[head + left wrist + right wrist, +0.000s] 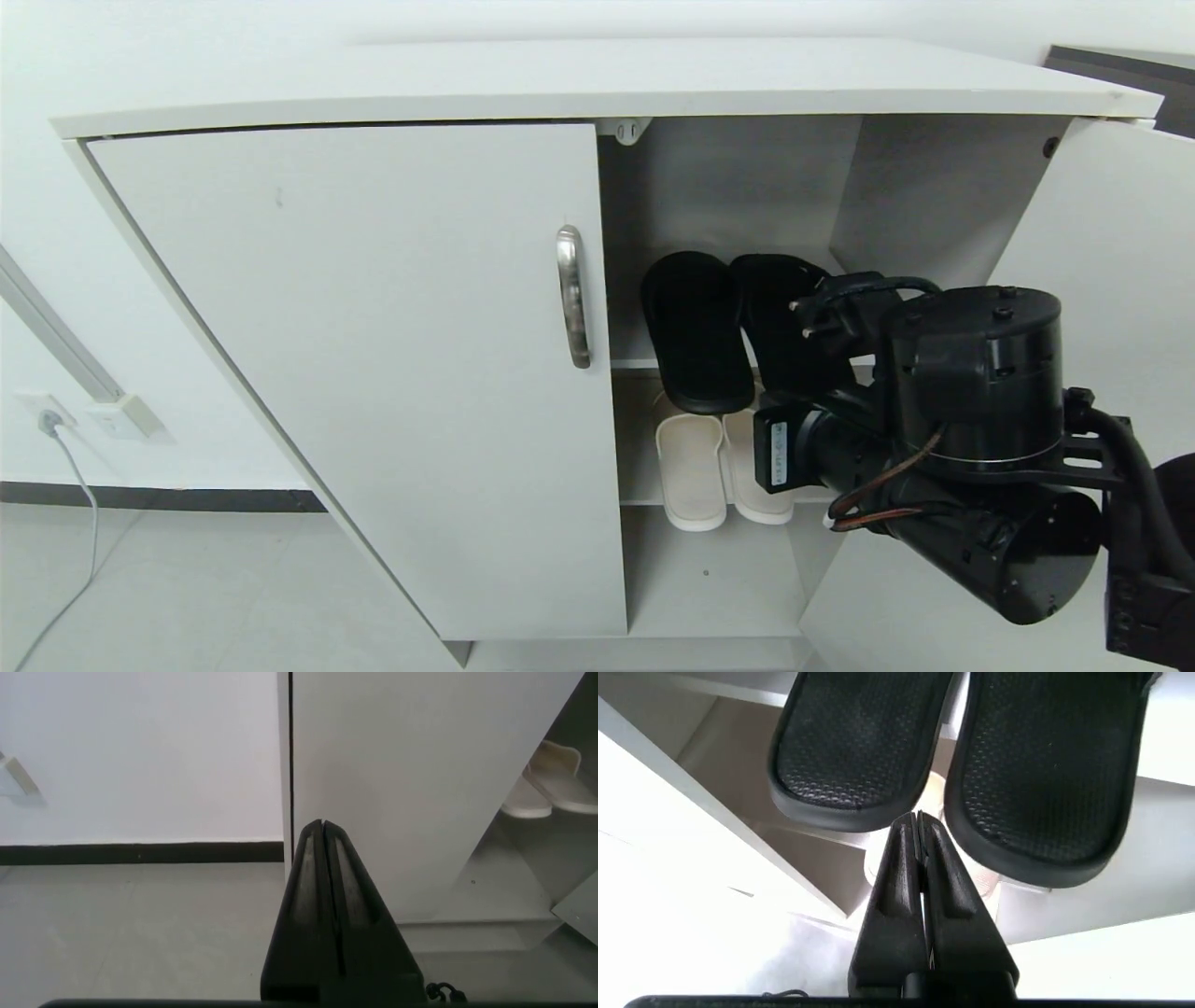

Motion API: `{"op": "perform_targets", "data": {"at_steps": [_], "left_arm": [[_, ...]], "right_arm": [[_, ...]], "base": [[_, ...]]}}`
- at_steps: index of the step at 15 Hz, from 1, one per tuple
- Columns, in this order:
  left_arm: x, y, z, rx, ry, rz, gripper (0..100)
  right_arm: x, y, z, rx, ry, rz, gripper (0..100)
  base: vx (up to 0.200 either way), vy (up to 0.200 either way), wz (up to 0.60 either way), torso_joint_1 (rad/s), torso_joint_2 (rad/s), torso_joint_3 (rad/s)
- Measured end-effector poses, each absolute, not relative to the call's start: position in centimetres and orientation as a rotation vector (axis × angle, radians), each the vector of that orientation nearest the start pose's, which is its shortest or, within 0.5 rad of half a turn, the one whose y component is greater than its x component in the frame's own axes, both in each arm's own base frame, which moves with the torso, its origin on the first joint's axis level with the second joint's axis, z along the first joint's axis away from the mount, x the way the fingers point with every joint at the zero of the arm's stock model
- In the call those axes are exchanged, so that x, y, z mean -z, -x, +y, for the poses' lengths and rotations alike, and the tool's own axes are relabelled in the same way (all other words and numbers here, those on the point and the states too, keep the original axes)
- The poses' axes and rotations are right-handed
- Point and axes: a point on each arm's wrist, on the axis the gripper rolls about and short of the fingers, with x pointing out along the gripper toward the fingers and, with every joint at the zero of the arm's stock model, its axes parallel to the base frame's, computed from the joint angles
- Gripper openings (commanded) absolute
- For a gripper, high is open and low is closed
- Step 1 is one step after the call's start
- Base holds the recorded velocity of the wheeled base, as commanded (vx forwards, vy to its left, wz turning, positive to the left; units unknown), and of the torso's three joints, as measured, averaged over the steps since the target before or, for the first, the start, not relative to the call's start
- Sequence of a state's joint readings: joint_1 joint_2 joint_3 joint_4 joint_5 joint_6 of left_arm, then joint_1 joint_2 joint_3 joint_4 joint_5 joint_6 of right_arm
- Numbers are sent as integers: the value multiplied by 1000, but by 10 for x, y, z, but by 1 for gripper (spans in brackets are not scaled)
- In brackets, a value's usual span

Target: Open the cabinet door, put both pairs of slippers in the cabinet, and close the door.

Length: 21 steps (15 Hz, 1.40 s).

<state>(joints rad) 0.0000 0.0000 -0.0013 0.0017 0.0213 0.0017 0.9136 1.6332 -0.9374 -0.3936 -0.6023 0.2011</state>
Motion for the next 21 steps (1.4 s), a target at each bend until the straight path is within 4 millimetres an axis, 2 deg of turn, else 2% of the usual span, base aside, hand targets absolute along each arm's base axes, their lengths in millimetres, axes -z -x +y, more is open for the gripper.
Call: {"op": "perform_targets", "data": {"at_steps": [5,21], "left_arm": [[-76,23,0,-21,-2,0,0],[-76,23,0,-20,0,0,0]], "right_arm": [[-213,-194,230,-286,9,246,0],[-202,-194,230,-281,33,273,0]], "base": [[0,0,0,0,0,0],[-200,0,0,2,3,3]]}}
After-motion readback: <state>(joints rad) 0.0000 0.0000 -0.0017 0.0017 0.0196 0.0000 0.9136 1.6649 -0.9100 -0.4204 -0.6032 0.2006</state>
